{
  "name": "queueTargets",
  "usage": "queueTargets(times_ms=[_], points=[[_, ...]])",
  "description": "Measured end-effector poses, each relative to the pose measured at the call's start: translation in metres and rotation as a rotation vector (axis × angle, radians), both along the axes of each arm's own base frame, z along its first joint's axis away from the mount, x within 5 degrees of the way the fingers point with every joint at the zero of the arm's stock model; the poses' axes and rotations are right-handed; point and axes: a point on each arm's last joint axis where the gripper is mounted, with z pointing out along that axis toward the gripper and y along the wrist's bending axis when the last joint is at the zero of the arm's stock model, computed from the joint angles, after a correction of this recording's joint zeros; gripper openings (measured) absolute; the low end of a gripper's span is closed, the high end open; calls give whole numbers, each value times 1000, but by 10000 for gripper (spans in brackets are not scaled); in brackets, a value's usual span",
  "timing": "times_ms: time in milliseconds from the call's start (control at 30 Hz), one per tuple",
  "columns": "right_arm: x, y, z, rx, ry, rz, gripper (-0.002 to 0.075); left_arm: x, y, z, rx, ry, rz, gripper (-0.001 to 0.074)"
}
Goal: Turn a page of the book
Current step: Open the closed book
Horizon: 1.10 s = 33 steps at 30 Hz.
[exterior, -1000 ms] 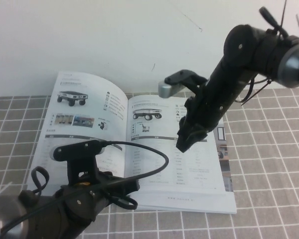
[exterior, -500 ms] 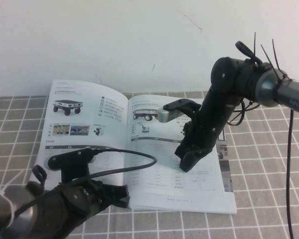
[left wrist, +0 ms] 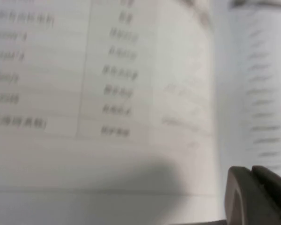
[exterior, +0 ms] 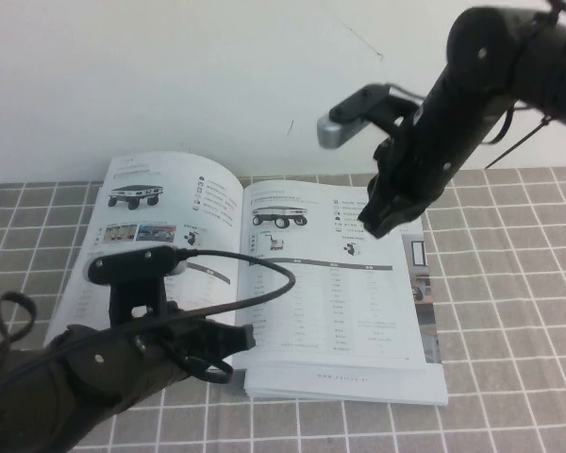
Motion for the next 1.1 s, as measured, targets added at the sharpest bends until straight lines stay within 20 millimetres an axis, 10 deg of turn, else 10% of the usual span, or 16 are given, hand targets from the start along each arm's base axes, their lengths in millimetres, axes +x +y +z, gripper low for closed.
queueTargets(times_ms=[200,400,533,800,1100], points=[[-30,-23,85,3,-217,8,-1,-13,8,51,-85,-166,-27,-2],[-47,-30,113,37,-259,-11,-1,-6,5,81,-132,-265,-12,-2],[-38,-19,81,87,-169,-31,-1,15,-10,86,-125,-272,-37,-2],[-11,6,-53,105,113,-89,-1,67,-15,47,-136,-78,-24,-2],[-3,10,-100,74,176,-115,-1,93,26,-3,-139,115,63,-2]])
